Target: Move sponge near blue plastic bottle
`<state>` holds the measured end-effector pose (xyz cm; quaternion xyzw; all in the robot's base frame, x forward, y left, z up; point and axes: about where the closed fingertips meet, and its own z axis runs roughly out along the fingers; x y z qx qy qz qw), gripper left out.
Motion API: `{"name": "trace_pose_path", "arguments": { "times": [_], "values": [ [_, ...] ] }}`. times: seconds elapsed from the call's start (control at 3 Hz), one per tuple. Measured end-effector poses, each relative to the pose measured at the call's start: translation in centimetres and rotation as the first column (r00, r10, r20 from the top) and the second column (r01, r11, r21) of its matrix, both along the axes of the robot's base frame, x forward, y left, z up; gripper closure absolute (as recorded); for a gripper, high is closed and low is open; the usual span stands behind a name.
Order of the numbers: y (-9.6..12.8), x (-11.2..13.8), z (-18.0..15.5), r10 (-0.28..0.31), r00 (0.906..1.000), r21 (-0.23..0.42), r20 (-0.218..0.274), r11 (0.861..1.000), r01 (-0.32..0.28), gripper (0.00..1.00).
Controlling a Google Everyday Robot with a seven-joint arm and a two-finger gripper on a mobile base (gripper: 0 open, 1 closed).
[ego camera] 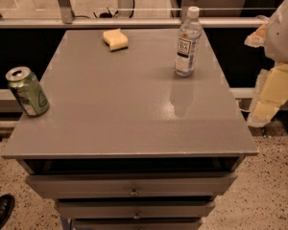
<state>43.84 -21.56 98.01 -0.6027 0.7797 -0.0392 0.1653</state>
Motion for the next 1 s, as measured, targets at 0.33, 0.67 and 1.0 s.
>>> {"name": "trace_pose_path", "arguments": {
  "times": [0.33, 0.67, 1.0],
  "values": [
    [0.0, 0.0, 0.0, 0.0, 1.0, 0.001, 0.002, 1.0, 0.0, 0.0],
    [1.6, 1.3, -1.2, 0.001, 1.0, 0.012, -0.007, 1.0, -0.001, 0.0],
    [5.1, 3.4, -2.3, 0.021, 0.9997, 0.049, -0.007, 0.999, -0.021, 0.0]
  ]
}}
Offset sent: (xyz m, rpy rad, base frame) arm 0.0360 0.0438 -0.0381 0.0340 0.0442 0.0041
